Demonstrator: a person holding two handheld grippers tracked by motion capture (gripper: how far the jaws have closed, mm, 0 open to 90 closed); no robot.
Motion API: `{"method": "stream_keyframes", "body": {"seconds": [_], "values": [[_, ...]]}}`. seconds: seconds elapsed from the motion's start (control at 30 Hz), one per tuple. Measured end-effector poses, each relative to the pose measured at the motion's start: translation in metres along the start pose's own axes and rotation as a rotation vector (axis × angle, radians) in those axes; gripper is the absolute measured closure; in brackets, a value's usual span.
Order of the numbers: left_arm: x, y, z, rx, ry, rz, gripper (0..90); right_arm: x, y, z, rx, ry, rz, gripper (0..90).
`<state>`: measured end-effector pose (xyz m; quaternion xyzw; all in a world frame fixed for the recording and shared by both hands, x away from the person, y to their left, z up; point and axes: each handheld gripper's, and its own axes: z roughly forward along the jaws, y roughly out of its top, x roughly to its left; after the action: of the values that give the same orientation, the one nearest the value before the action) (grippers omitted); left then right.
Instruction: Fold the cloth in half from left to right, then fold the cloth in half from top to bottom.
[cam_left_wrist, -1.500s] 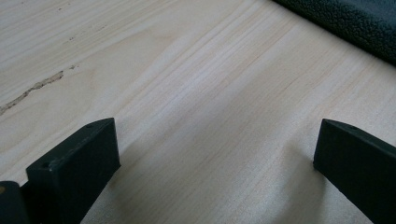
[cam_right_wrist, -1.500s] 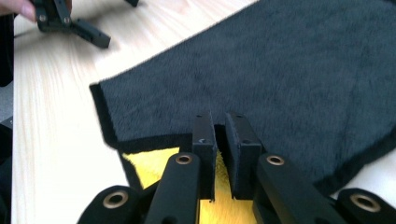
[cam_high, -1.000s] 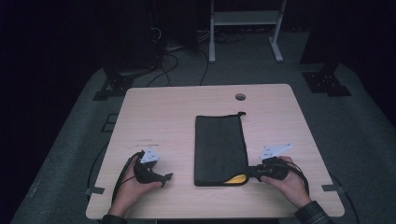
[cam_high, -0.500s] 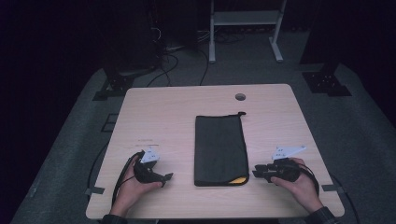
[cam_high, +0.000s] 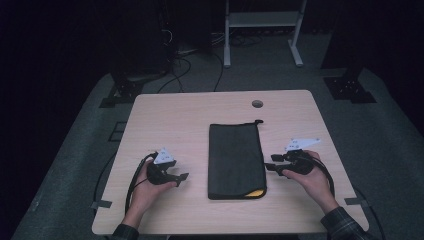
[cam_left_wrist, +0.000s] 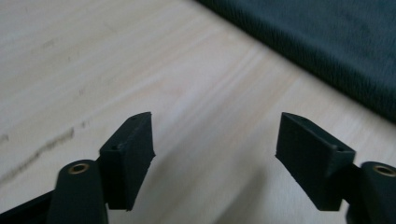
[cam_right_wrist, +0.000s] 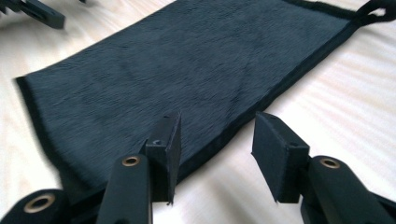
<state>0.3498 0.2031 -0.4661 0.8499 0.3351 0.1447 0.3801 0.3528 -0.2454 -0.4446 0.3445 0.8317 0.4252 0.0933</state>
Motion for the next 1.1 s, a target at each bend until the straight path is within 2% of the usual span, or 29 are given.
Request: {"method": "stream_keyframes", "body": {"seconds": [0.13, 0.2, 0.47, 0.57, 0.67, 0.83, 0.97, 1.07, 1.1], "values": [[0.005, 0.014, 0.006, -0.011, -0.003, 0.002, 28.6, -0.008, 0.011, 0.009, -0.003, -0.001, -0.008, 49.2], [0.008, 0.022, 0.010, -0.017, -0.013, 0.005, 33.8, -0.012, 0.018, 0.015, -0.015, 0.001, -0.003, 47.2], [0.021, 0.057, 0.034, -0.019, -0.053, -0.003, 43.2, -0.027, 0.040, 0.030, -0.031, -0.033, -0.009, 44.7], [0.026, 0.071, 0.046, -0.007, -0.054, 0.003, 43.9, -0.034, 0.049, 0.036, -0.034, -0.051, -0.018, 43.7], [0.031, 0.087, 0.057, -0.024, -0.051, 0.011, 44.6, -0.042, 0.057, 0.042, -0.040, -0.063, -0.019, 43.2], [0.040, 0.111, 0.076, -0.029, -0.041, 0.017, 45.3, -0.058, 0.069, 0.058, -0.040, -0.074, 0.008, 42.4], [0.046, 0.121, 0.091, -0.017, -0.037, 0.016, 45.3, -0.068, 0.076, 0.074, -0.044, -0.091, 0.008, 40.3], [0.049, 0.125, 0.103, -0.016, -0.037, 0.011, 45.3, -0.076, 0.079, 0.088, -0.026, -0.108, 0.006, 39.9], [0.050, 0.127, 0.107, -0.014, -0.039, 0.010, 45.3, -0.079, 0.078, 0.091, -0.041, -0.120, 0.008, 40.6]]}}
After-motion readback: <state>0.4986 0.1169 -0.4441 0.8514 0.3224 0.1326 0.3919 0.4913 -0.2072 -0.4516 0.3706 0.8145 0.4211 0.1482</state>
